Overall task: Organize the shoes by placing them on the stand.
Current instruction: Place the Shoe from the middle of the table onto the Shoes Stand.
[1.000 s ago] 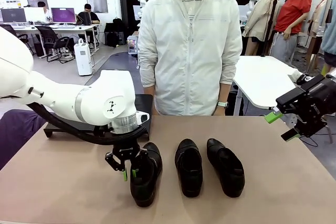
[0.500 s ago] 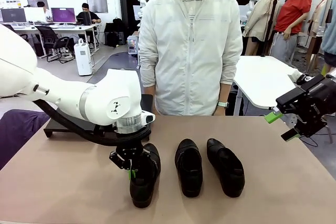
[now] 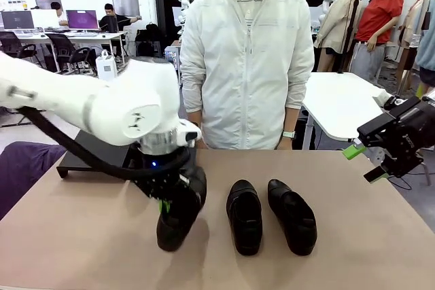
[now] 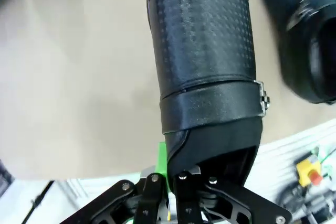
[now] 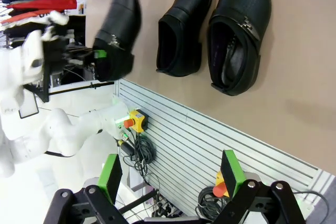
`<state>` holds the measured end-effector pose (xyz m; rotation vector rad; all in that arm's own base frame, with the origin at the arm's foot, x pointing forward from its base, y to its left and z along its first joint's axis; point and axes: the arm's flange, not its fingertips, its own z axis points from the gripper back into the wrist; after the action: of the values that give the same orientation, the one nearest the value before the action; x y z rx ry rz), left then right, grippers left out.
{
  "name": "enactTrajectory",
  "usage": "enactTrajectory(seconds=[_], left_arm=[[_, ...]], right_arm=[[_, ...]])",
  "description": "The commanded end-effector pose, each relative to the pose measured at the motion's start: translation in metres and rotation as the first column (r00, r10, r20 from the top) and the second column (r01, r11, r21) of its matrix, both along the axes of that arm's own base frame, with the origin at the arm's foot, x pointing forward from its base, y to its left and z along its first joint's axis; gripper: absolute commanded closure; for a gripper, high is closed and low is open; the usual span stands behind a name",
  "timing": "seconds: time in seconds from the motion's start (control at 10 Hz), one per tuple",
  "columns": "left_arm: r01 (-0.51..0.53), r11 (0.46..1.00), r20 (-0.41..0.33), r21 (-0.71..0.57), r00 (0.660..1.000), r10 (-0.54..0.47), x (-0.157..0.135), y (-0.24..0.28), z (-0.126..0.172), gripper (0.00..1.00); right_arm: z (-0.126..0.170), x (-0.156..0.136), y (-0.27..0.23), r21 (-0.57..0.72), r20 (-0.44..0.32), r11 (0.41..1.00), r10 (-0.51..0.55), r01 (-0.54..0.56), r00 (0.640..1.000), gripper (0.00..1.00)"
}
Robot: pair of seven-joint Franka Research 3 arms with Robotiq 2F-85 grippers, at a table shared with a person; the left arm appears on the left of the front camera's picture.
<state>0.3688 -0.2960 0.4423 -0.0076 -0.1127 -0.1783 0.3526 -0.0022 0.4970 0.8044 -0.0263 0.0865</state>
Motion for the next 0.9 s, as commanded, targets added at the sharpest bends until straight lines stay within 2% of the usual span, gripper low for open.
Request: enactTrajectory(seconds=[0.0, 0.1, 0.2, 0.3, 0.4, 0.8], left_arm=[[0.049, 0.995, 0.302, -0.091, 0.953, -0.02, -0.041, 0.039, 0.018, 1.0], [0.089, 0.985, 0.391, -0.146, 0.92, -0.025, -0.047, 0.052, 0.023, 1.0], [0.031, 0.98, 0.476, -0.198, 0.877, 0.068, -0.043, 0.06, 0.027, 1.0], [-0.009, 0.978, 0.455, -0.209, 0.884, 0.105, -0.029, 0.065, 0.028, 1.0], [0.018, 0.989, 0.389, -0.147, 0.92, 0.041, -0.044, 0.045, 0.045, 1.0], [0.018, 0.989, 0.389, -0.147, 0.92, 0.041, -0.044, 0.045, 0.045, 1.0]], right_arm=[[0.006, 0.001, 0.0, 0.002, -0.014, 1.0, -0.008, 0.009, 1.0, 0.0], [0.006, 0.001, 0.0, 0.002, -0.014, 1.0, -0.008, 0.009, 1.0, 0.0], [0.006, 0.001, 0.0, 0.002, -0.014, 1.0, -0.008, 0.009, 1.0, 0.0], [0.006, 0.001, 0.0, 0.002, -0.014, 1.0, -0.008, 0.009, 1.0, 0.0], [0.006, 0.001, 0.0, 0.002, -0.014, 1.0, -0.008, 0.009, 1.0, 0.0], [0.006, 0.001, 0.0, 0.002, -0.014, 1.0, -0.008, 0.009, 1.0, 0.0]])
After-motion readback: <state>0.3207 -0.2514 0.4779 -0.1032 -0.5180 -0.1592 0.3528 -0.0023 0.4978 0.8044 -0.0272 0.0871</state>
